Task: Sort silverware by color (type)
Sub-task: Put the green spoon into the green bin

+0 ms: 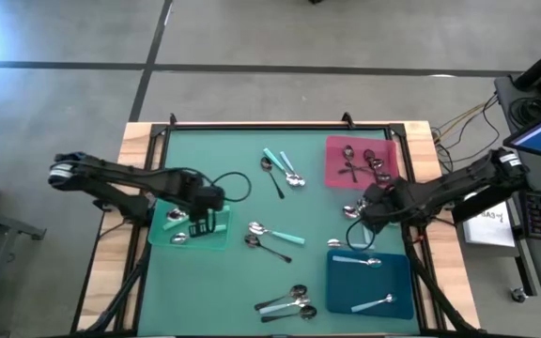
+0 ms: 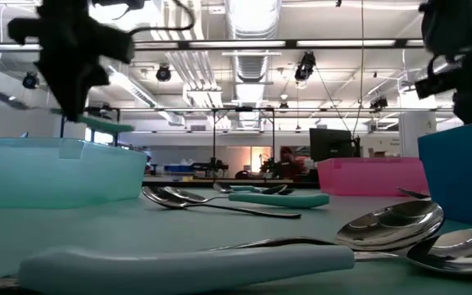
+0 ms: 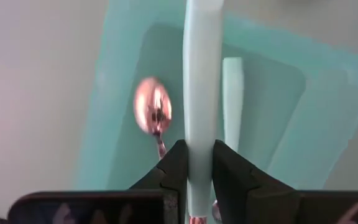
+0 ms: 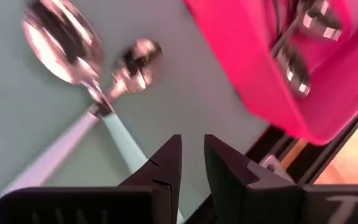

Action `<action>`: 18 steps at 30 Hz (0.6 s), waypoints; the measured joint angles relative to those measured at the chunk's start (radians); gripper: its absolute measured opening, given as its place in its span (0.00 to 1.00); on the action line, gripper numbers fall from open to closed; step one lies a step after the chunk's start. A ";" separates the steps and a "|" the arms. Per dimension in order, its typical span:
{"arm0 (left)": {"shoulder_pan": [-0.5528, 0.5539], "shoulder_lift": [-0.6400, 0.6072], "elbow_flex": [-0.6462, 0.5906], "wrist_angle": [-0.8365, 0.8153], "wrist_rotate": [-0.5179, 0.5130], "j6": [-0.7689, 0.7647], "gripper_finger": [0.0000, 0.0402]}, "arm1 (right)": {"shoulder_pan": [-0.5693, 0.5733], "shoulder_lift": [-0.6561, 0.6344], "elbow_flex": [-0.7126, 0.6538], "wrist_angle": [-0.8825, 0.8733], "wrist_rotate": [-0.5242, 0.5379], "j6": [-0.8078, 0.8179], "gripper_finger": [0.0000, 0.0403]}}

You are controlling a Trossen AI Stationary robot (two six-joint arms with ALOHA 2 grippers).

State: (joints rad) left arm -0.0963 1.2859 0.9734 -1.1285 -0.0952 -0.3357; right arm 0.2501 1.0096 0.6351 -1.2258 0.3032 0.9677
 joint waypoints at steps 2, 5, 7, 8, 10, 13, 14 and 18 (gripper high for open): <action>0.000 -0.048 -0.051 0.022 0.000 -0.074 0.11 | -0.029 -0.012 -0.031 0.049 -0.047 -0.027 0.15; 0.000 -0.086 -0.091 0.034 0.000 -0.155 0.17 | -0.064 -0.016 -0.054 0.092 -0.098 -0.076 0.17; 0.000 -0.099 -0.097 0.034 0.000 -0.181 0.22 | -0.078 -0.013 -0.060 0.110 -0.102 -0.100 0.20; 0.000 -0.105 -0.099 0.038 0.000 -0.182 0.25 | -0.086 -0.012 -0.062 0.120 -0.106 -0.105 0.22; 0.000 -0.106 -0.101 0.037 0.000 -0.177 0.30 | -0.099 -0.007 -0.066 0.125 -0.139 -0.105 0.25; 0.000 -0.103 -0.101 0.038 0.000 -0.146 0.36 | -0.107 -0.003 -0.071 0.143 -0.216 -0.105 0.30; 0.000 -0.101 -0.101 0.039 0.000 -0.129 0.38 | -0.107 -0.001 -0.072 0.145 -0.237 -0.105 0.30; 0.000 -0.093 -0.101 0.059 -0.004 -0.072 0.41 | -0.107 0.008 -0.083 0.182 -0.284 -0.105 0.31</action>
State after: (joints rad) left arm -0.0963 1.1931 0.8726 -1.0697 -0.0991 -0.4078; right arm 0.1432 1.0180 0.5519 -1.0438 0.0190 0.8627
